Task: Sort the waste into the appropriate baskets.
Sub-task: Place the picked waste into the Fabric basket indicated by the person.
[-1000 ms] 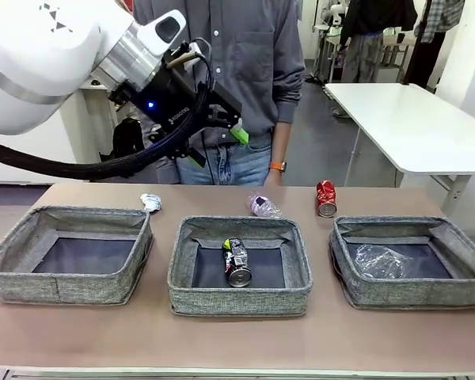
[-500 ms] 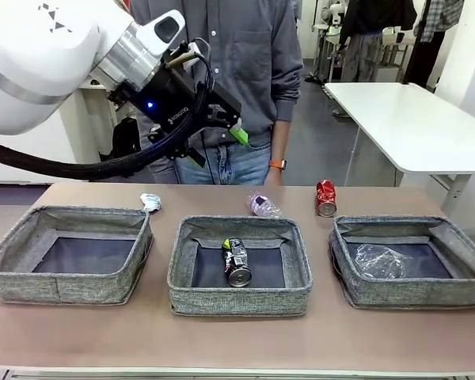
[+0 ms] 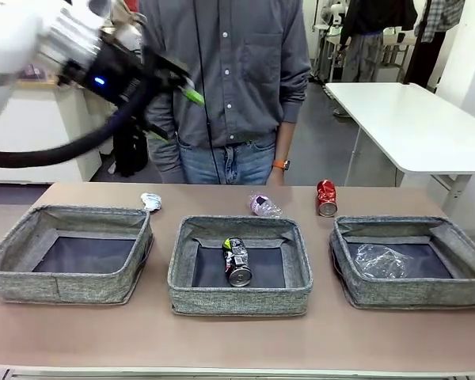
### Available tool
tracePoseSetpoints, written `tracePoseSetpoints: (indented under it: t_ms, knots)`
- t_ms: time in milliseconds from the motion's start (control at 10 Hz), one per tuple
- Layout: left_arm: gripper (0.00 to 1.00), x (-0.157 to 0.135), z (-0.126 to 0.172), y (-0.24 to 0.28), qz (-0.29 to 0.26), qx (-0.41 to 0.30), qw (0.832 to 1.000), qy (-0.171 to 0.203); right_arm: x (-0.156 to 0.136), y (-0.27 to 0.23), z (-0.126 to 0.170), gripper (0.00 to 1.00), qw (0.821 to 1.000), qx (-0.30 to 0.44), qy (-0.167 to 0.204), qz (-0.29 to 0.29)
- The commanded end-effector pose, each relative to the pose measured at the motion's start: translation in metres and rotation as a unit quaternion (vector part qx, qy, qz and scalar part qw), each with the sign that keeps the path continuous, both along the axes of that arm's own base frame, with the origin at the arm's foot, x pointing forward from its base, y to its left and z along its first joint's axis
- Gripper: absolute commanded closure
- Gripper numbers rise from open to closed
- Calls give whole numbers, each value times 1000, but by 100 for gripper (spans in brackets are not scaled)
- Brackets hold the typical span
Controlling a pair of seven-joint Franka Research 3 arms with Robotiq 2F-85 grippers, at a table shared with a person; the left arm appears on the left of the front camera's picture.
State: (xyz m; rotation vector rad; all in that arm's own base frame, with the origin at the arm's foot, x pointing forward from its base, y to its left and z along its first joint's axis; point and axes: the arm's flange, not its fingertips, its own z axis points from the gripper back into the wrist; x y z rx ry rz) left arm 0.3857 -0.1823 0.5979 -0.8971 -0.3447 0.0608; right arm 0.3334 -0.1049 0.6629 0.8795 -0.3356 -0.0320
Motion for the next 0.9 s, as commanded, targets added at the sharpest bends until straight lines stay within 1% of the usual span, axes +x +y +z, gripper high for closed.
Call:
tracePoseSetpoints:
  t_ms: [0, 100, 200, 300, 400, 500, 600, 700, 800]
  knots:
    - [0, -13, -15, 57, -19, -84, 996, -14, -1, 0, 4, 0, 1000, -2, 5, -3]
    - [0, -16, -24, 93, 3, -141, 990, -10, -1, 0, 4, 0, 1000, -2, 5, -3]
    - [0, -19, -33, 114, -5, -183, 983, -8, -1, 0, 4, 0, 1000, -2, 5, -3]
    - [0, -22, -44, 132, 19, -195, 981, 4, -1, 0, 4, 0, 1000, -2, 5, -3]
    - [0, -25, -51, 142, 19, -217, 976, 11, -1, 0, 4, 0, 1000, -2, 5, -3]
    - [0, -27, -55, 148, 36, -222, 974, 25, -1, 0, 4, 0, 1000, -2, 5, -3]
    - [0, -22, -62, 148, 34, -270, 961, 51, -1, 0, 4, 0, 1000, -2, 5, -3]
    - [0, -26, -51, 155, 32, -217, 976, 20, -1, 0, 4, 0, 1000, -2, 5, -3]
    - [0, -26, -51, 155, 32, -217, 976, 20, -1, 0, 4, 0, 1000, -2, 5, -3]
